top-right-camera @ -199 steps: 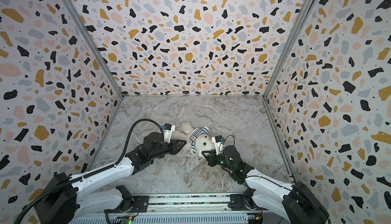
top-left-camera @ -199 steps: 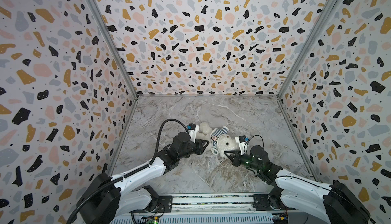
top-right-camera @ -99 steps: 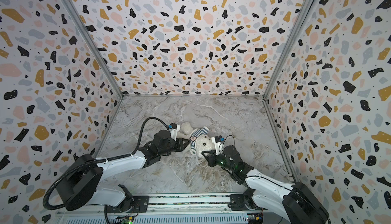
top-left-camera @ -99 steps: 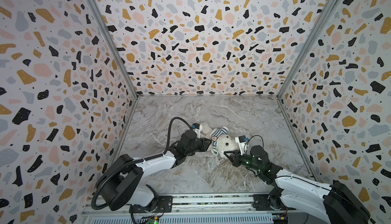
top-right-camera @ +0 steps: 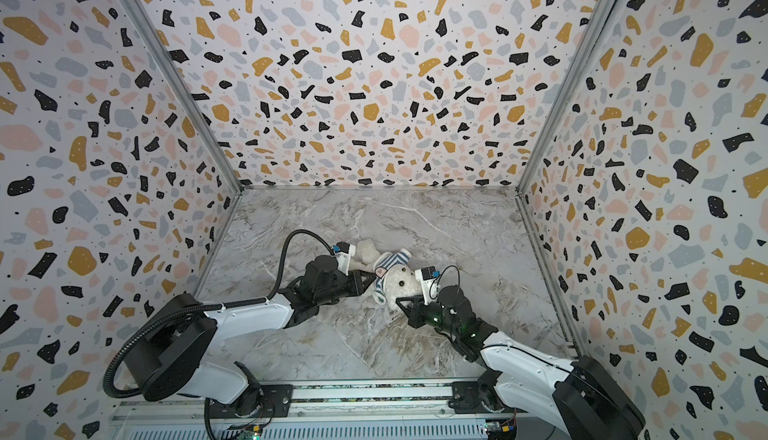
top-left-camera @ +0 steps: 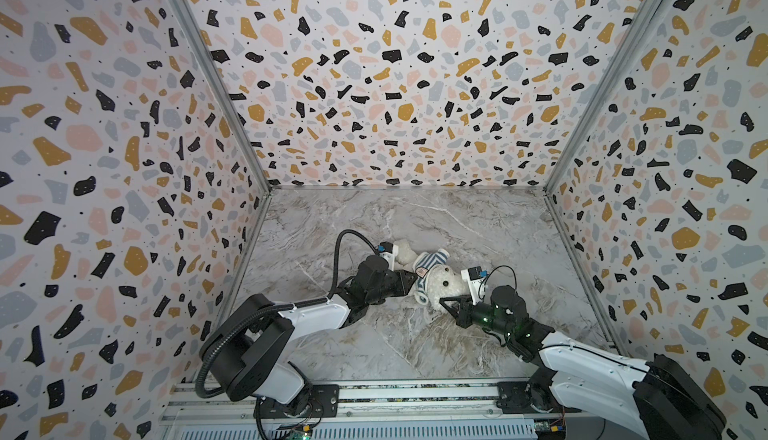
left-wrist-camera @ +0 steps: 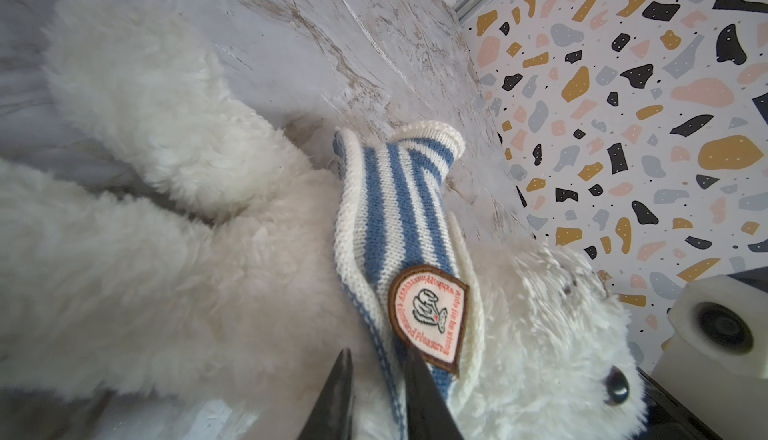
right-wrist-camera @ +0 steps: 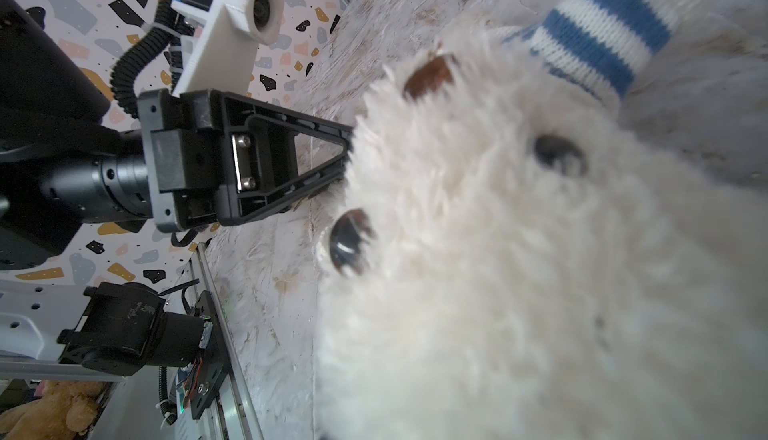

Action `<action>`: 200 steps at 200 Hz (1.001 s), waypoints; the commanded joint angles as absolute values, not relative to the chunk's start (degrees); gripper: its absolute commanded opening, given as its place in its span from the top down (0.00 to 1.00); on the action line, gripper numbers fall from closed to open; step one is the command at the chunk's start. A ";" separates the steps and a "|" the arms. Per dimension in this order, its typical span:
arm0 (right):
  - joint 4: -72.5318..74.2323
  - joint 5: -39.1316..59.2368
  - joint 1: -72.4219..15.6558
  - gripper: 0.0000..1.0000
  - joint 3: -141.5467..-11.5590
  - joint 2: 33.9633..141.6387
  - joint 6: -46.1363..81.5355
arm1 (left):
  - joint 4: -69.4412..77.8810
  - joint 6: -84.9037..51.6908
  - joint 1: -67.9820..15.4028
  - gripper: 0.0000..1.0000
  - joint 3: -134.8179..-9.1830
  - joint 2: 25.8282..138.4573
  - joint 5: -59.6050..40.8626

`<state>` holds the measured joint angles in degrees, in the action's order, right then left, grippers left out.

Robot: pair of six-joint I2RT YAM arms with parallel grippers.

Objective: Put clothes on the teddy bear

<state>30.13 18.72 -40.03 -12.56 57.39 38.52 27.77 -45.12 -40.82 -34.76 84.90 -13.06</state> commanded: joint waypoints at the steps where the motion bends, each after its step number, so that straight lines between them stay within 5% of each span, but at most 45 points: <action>1: 33.18 19.76 -40.34 1.00 -14.80 57.47 38.06 | 31.02 -45.01 -40.43 0.76 -35.52 86.07 -13.91; 48: 33.53 19.68 -40.34 1.00 -14.95 58.01 38.06 | 33.74 -46.47 -40.43 0.93 -34.50 87.89 -14.41; 108: 33.62 19.57 -40.34 1.00 -14.95 58.45 37.97 | 34.44 -45.98 -41.00 0.83 -34.96 88.94 -15.55; 166: 31.92 17.85 -40.34 1.00 -14.68 57.31 37.97 | 26.92 -42.13 -43.40 1.00 -37.15 85.09 -14.50; 200: 30.98 15.08 -40.34 1.00 -13.44 56.03 38.78 | 17.79 -38.00 -46.28 1.00 -37.50 79.91 -11.29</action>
<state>30.17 17.65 -40.05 -12.58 58.08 38.54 23.35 -42.13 -44.21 -36.29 84.18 -11.84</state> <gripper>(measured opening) 0.083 0.046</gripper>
